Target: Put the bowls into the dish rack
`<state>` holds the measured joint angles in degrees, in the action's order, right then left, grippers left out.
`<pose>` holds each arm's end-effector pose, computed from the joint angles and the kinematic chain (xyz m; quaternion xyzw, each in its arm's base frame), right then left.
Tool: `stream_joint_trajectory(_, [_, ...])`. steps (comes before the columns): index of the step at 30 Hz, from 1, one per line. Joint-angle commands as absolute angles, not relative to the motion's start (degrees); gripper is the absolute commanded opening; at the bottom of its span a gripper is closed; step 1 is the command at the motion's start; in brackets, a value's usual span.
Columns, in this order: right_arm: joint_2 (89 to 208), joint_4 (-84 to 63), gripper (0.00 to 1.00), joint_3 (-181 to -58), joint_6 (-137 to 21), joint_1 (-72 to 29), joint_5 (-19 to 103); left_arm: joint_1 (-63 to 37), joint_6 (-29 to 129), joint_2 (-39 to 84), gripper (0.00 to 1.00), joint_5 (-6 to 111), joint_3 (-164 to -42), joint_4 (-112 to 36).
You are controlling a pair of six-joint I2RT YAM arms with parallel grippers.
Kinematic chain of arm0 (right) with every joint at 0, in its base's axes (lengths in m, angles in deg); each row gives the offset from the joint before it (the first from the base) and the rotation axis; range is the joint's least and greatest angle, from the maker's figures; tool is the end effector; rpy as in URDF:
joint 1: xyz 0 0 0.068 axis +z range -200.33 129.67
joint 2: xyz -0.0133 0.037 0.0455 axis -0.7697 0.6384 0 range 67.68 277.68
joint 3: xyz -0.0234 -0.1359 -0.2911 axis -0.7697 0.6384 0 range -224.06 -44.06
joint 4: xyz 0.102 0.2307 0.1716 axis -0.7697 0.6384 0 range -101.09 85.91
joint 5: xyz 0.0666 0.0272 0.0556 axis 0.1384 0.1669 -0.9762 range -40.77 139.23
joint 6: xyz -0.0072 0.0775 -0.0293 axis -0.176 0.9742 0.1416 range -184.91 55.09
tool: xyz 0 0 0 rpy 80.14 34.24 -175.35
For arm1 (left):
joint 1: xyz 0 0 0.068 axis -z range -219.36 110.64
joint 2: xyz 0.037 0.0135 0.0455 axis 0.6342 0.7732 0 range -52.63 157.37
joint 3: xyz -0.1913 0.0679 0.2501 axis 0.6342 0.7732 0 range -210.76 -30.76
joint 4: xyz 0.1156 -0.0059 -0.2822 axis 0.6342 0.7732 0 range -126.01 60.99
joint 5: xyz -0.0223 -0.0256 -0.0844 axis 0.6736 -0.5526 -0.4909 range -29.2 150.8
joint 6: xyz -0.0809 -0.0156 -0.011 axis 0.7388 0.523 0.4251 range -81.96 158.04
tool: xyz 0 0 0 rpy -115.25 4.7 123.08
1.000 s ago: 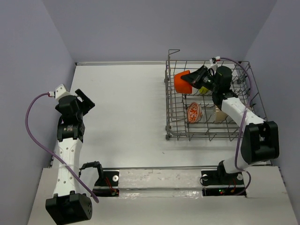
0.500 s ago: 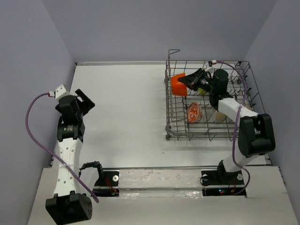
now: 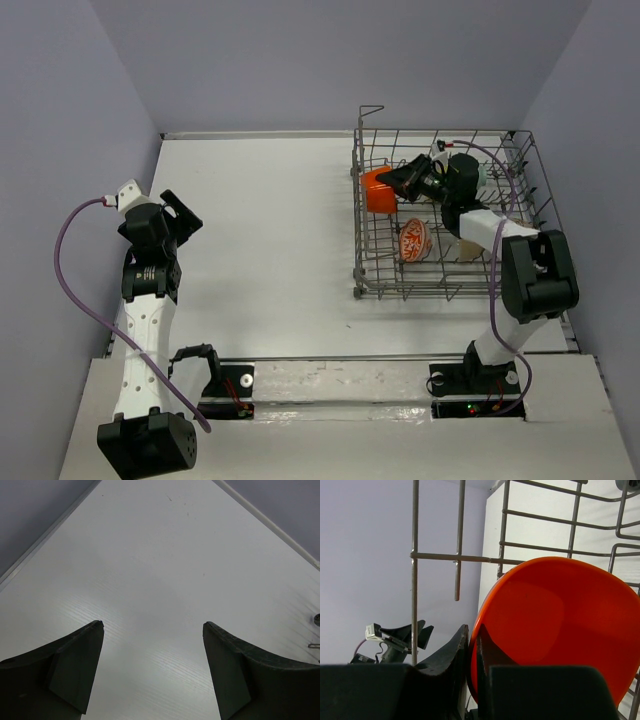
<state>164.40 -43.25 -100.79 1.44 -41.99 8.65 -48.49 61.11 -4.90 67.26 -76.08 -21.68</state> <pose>0.4348 0.1115 0.2673 0.1436 0.7288 0.5817 0.3315 0.2374 0.0463 0.3521 -0.2545 0.7605 -0.0274 0.5968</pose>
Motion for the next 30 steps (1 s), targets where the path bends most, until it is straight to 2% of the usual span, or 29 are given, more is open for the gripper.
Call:
stream_joint_trajectory(1, [165.4, -50.3, 0.01, -101.7, 3.0, -41.8, 6.8, -49.0, 60.8, -5.6, 0.89, 67.1, -75.3, -24.1])
stream_joint_trajectory(30, [171.0, -55.7, 0.01, -101.0, 8.0, -40.7, 4.4, -49.0, 60.8, -5.5, 0.89, 67.0, -75.3, -24.1])
